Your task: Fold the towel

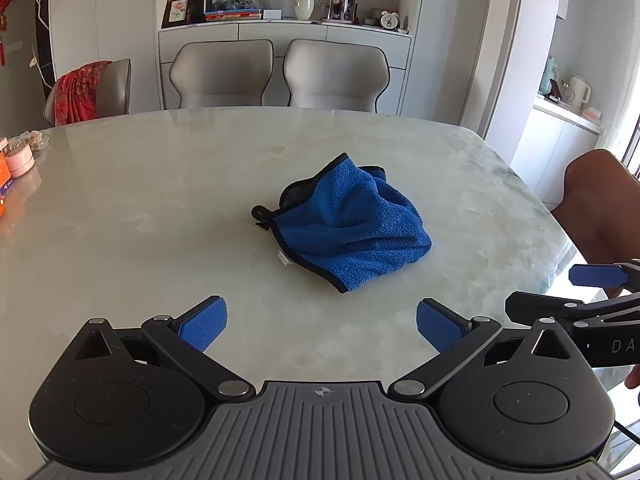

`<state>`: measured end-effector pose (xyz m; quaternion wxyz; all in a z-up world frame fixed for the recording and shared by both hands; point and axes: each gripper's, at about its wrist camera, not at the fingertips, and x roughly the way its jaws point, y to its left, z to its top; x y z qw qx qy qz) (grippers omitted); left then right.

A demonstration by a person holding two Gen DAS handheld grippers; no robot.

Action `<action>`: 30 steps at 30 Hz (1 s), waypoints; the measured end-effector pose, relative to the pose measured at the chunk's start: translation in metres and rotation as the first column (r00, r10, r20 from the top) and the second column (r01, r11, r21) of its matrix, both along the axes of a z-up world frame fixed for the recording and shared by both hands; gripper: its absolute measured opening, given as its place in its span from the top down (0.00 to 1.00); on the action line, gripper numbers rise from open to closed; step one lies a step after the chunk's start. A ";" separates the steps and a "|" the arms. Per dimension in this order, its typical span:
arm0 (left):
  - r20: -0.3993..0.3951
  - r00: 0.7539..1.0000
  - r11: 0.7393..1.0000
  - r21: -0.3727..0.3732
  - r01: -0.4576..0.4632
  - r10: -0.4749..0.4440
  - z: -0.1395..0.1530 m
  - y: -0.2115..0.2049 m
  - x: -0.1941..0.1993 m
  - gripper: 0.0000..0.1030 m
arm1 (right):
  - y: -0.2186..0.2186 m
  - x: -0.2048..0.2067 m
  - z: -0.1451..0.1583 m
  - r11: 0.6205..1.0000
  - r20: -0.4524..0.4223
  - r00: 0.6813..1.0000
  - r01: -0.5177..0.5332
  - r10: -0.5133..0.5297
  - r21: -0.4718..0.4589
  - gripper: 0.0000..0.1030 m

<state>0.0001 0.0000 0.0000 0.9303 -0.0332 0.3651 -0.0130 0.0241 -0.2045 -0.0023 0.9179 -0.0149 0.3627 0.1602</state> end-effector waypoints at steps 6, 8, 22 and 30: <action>-0.005 1.000 1.000 -0.010 -0.004 0.004 -0.002 -0.002 0.004 0.00 | -0.001 -0.002 0.001 1.000 0.002 1.000 -0.001 0.001 0.000 0.01; 0.001 1.000 1.000 0.004 -0.005 0.005 -0.004 -0.006 0.005 0.00 | -0.001 0.001 0.002 1.000 -0.012 1.000 0.000 0.000 0.004 0.01; -0.024 1.000 1.000 -0.005 -0.001 0.001 -0.007 -0.004 0.008 0.00 | -0.001 0.007 -0.003 1.000 -0.028 1.000 -0.005 0.005 0.008 0.01; -0.036 0.999 1.000 -0.005 -0.003 0.003 -0.009 -0.003 0.011 0.00 | 0.001 0.006 -0.004 1.000 -0.033 0.999 -0.010 0.011 0.007 0.01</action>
